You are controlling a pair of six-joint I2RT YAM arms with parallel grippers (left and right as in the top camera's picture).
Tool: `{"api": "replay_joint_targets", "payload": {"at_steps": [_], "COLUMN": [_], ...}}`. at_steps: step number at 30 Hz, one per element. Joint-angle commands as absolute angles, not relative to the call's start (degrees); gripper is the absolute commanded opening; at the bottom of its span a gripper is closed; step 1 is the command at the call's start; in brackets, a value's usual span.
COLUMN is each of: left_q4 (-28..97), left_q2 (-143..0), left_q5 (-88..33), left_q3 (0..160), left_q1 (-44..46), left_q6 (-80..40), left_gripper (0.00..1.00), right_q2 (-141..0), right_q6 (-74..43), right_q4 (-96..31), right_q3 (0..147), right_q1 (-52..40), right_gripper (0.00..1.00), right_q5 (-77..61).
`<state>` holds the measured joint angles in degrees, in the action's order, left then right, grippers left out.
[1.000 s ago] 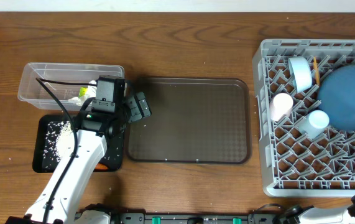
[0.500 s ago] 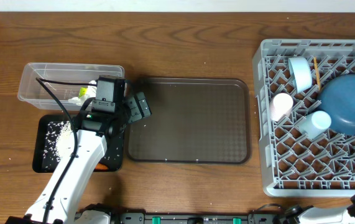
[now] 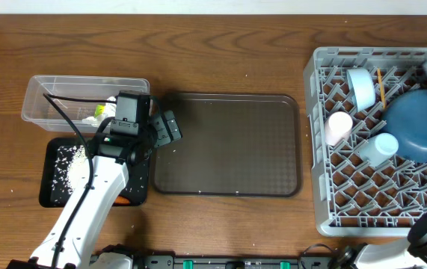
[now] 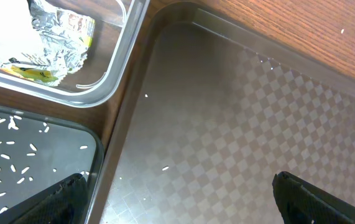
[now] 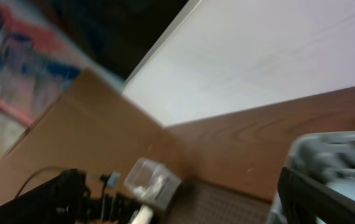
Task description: Sort waste into correct bins and load items into the dishwasher rack
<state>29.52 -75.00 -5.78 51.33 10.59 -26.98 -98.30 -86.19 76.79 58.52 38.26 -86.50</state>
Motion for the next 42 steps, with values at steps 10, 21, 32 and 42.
{"api": "replay_joint_targets", "payload": {"at_steps": [10,21,32,42], "left_q4": [29.5,29.5,29.5,29.47], "left_q2": [-75.22,-75.22,-75.22,-75.22], "left_q5": [-5.08,-5.08,-5.06,-5.08], "left_q3": [51.22,51.22,51.22,51.22], "left_q1": [10.41,10.41,10.41,10.41], "left_q6": [-26.81,-26.81,-26.81,-26.81], "left_gripper": [0.98,0.98,0.98,0.98], "right_q2": [-98.04,-98.04,-98.04,-96.97], "right_q6": [-93.62,-73.17,-36.73,-9.89], "right_q4": [70.98,52.53,21.8,-18.44], "right_q3": [58.72,58.72,59.13,73.3], "right_q1": [21.91,5.48,-12.23,-21.28], "right_gripper": [0.99,0.99,0.99,0.99], "right_q5": [-75.4,-64.82,-45.28,-10.41]}}
